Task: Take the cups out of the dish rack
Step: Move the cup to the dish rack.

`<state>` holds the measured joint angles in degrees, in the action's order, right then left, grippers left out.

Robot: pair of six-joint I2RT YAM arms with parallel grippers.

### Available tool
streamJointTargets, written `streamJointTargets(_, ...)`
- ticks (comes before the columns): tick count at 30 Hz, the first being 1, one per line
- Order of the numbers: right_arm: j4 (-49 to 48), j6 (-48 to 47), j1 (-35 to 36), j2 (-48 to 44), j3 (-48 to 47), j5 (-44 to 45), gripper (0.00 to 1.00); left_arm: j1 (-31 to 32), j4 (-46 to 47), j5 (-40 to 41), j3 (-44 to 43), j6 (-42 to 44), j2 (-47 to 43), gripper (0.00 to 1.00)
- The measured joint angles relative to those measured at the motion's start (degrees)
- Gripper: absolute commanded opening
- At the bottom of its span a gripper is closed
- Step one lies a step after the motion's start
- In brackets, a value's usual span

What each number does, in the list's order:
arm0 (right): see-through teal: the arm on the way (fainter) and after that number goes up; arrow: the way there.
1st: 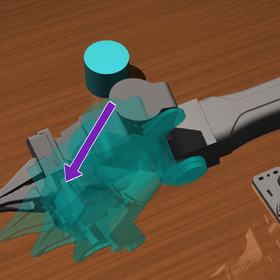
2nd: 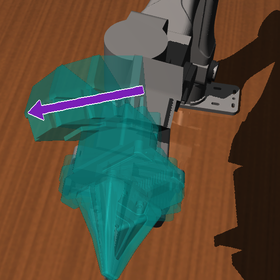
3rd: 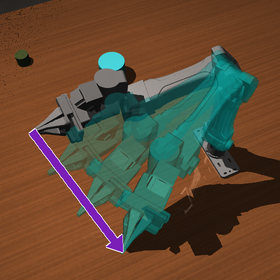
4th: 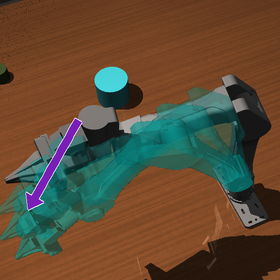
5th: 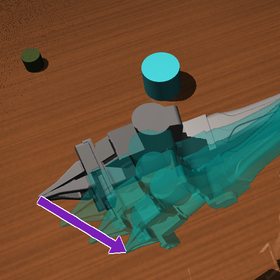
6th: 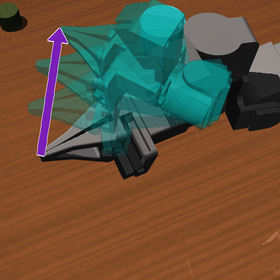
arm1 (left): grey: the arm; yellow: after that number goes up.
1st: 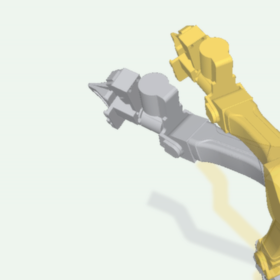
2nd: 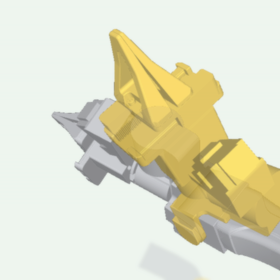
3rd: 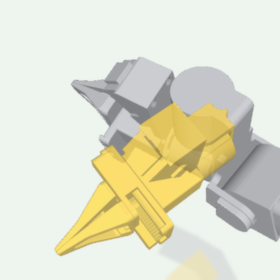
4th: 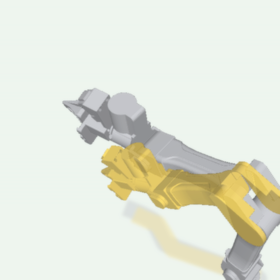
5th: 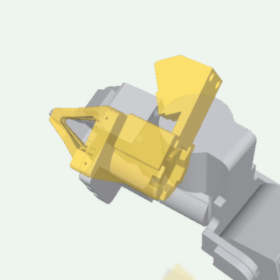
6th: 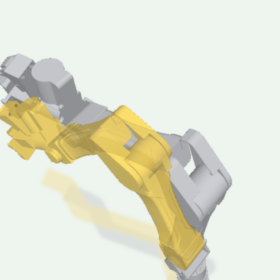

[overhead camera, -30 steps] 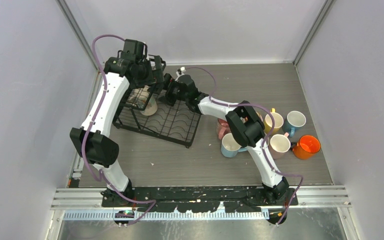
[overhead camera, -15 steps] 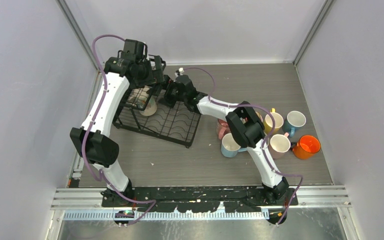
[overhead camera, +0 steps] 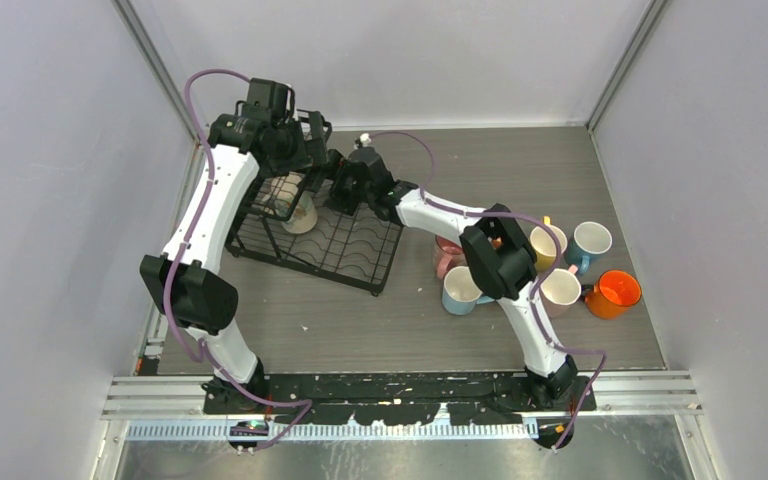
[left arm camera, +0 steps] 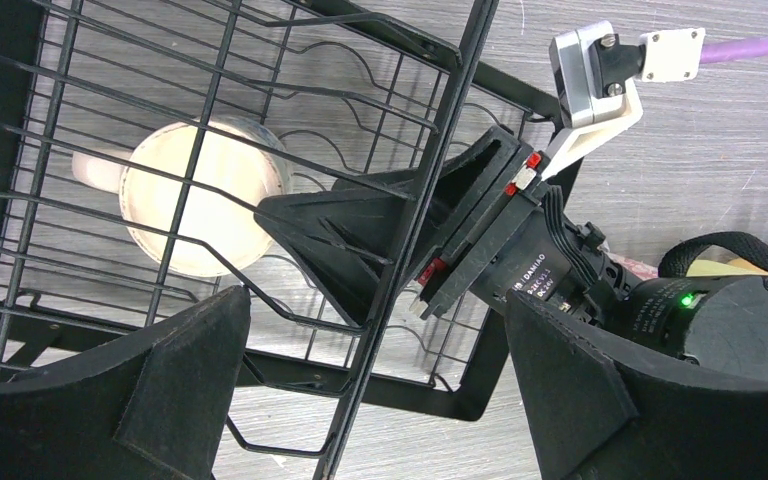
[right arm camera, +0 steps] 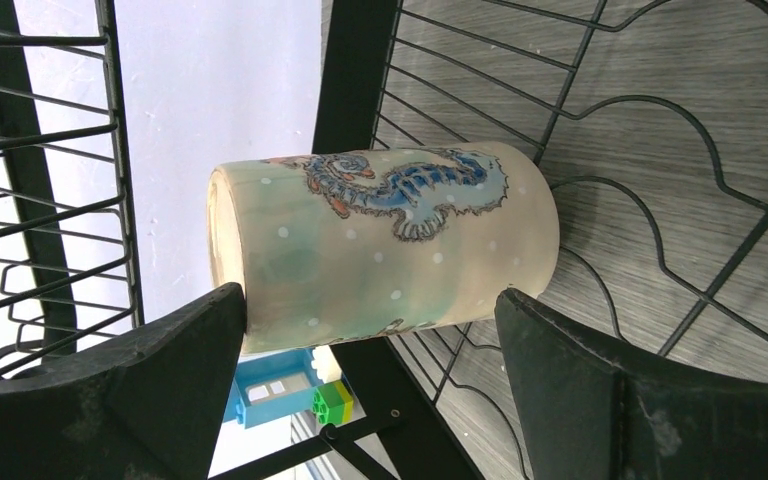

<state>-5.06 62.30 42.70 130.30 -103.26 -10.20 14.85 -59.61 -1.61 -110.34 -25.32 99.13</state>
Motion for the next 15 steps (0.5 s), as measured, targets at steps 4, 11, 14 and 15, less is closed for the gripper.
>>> streamJointTargets(4,0.9,-0.7,0.0,-0.5,0.2,0.7,0.98,0.0,0.0,0.0,0.0,0.0,0.0,1.0)
streamJointTargets(11,1.0,-1.0,0.0,-1.5,1.3,1.5,0.97,0.0,0.0,0.0,0.0,0.0,0.0,1.0)
streamJointTargets(14,1.0,-1.0,0.1,-2.0,2.0,1.7,0.97,0.0,0.0,0.0,0.0,0.0,0.1,1.0)
streamJointTargets(15,1.2,-1.1,0.1,-2.2,2.2,1.9,0.98,0.0,0.0,0.0,0.0,0.0,0.1,1.0)
